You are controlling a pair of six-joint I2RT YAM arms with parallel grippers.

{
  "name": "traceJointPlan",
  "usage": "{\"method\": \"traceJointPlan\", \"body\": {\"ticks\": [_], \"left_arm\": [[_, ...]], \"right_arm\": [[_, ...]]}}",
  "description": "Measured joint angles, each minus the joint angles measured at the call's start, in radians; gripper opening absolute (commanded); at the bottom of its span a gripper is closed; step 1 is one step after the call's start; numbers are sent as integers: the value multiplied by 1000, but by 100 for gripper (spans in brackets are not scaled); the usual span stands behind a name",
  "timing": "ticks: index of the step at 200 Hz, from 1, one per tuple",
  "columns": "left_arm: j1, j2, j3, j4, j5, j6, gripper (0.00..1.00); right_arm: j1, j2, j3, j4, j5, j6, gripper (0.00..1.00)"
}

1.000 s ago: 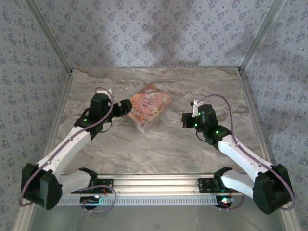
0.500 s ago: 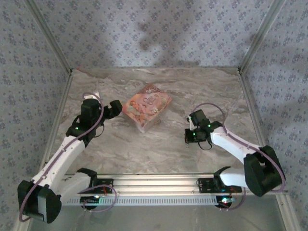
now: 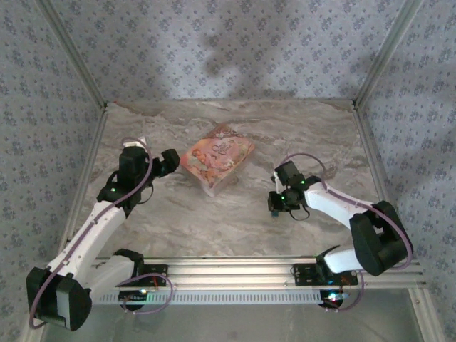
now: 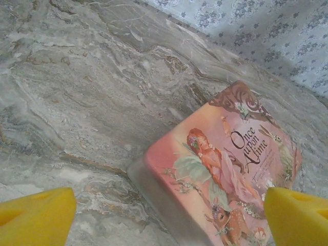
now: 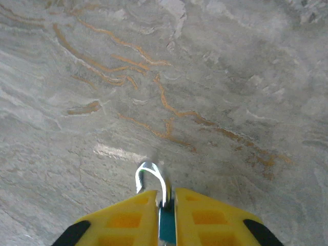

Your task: Unlock the padlock with the key

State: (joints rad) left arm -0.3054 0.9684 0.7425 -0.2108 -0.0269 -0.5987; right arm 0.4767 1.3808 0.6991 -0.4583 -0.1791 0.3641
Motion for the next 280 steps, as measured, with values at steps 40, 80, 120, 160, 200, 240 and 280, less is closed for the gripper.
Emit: {"method": "traceJointPlan", "body": {"ticks": [40, 80, 120, 160, 200, 240, 280], "left_arm": [[6, -2, 1, -11, 0, 8, 95], [30, -13, 34, -34, -8, 35, 95], [68, -49, 64, -41, -97, 102, 98], [108, -113, 18, 39, -241, 224, 98], [150, -135, -144, 195, -361, 349, 98], [173, -118, -293, 307, -394, 455, 98], [214, -72, -345, 379, -382, 485, 98]], "right_arm": [[-3, -71, 25, -6, 24, -8, 35], [-51, -191, 66, 5, 89, -37, 45], [-133, -306, 79, 67, 194, -96, 65], [-251, -409, 43, 223, 298, -151, 100], [-383, -403, -101, 425, 349, -175, 100], [-480, -305, -240, 602, 351, -198, 100], [-502, -182, -265, 775, 336, -225, 100]]}}
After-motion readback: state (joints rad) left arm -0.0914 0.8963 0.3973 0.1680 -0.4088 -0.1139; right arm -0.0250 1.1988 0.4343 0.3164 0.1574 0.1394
